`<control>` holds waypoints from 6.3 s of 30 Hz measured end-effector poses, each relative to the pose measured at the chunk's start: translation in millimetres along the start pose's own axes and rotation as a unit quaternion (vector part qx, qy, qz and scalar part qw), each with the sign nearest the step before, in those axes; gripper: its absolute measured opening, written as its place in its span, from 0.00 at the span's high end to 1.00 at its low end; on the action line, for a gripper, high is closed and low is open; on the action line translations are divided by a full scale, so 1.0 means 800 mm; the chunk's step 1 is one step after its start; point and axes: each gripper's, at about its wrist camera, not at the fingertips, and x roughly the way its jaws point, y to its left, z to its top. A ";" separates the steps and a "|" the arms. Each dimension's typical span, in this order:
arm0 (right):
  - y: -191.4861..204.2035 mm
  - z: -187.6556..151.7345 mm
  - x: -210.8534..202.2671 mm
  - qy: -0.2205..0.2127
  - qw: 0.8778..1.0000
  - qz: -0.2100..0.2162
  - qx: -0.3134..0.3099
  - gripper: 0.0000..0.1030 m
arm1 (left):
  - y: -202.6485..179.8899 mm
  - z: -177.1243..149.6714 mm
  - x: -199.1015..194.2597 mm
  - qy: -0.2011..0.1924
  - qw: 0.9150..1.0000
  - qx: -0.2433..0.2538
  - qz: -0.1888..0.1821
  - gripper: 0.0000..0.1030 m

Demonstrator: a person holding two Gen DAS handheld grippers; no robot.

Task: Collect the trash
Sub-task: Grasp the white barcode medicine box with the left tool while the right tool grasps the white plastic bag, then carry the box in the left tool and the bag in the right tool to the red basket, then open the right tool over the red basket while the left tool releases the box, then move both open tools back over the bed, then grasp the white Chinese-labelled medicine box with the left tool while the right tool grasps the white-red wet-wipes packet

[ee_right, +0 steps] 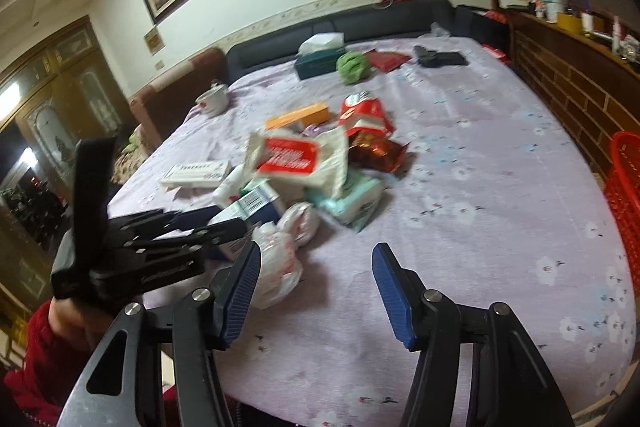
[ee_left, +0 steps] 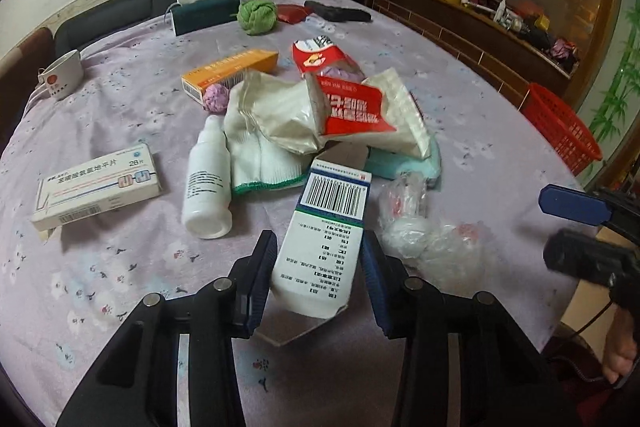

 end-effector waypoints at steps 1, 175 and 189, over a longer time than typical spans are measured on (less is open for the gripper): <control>0.002 -0.001 0.001 0.003 1.000 0.002 -0.001 0.39 | 0.001 0.000 0.003 0.001 1.000 -0.004 -0.001 0.61; -0.056 0.069 0.042 0.050 0.998 -0.003 0.043 0.35 | 0.138 0.005 -0.004 0.015 0.993 -0.104 0.060 0.35; -0.024 0.105 0.145 0.078 0.996 0.035 0.016 0.38 | 0.138 -0.018 -0.034 -0.062 0.985 -0.142 0.071 0.52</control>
